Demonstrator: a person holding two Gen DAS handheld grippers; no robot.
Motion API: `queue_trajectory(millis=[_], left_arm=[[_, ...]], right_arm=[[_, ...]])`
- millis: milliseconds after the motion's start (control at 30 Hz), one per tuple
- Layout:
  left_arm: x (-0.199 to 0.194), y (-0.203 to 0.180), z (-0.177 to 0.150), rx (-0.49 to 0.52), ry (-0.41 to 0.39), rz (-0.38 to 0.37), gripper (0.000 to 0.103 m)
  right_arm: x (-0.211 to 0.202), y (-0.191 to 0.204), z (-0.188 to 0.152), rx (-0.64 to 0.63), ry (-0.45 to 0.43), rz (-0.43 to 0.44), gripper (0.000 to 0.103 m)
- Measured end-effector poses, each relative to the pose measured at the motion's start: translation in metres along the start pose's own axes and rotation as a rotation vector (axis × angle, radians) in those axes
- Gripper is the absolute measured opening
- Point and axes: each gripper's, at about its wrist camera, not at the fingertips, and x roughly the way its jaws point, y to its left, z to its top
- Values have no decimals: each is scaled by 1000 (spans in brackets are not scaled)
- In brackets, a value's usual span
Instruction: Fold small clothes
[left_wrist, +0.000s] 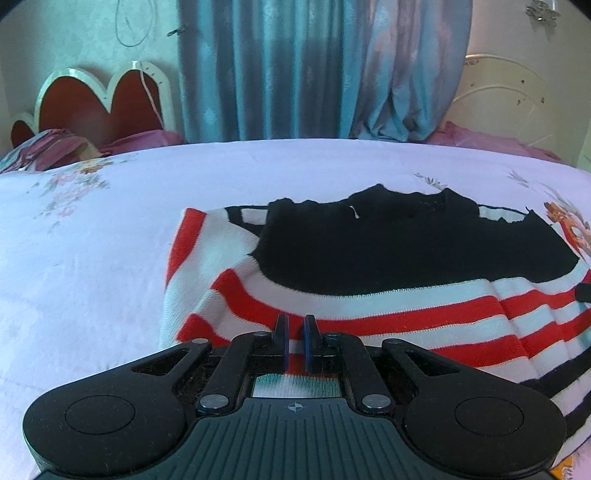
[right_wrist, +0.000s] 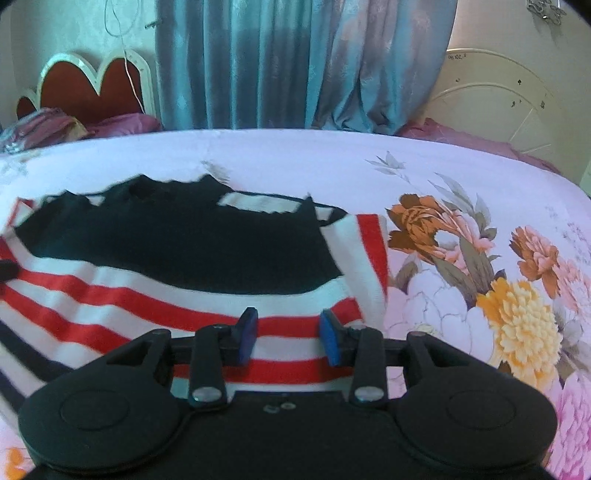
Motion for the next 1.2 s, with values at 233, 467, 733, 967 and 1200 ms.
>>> queue_trajectory(millis=[233,467,733,967,1200], left_arm=[[-28,-14,-10,8,-11,-52,7],[-39,-21,-39,101,-25,-39,7],[-46,4,-52,69,-15,-9,7],[-58,-3,-49,71,8,10,8],[-75,-12,-68,100,-2,-15,8]], right_arm=[[-25,35,-8,-24,-23,83,36],[-31,54,-32,-109,-4,61,37],[-38,8,-56,-40,13,-48,37],[-47,21,-56,-19,32,-80,40],[-70,54,-55,15,-14,-24,47]])
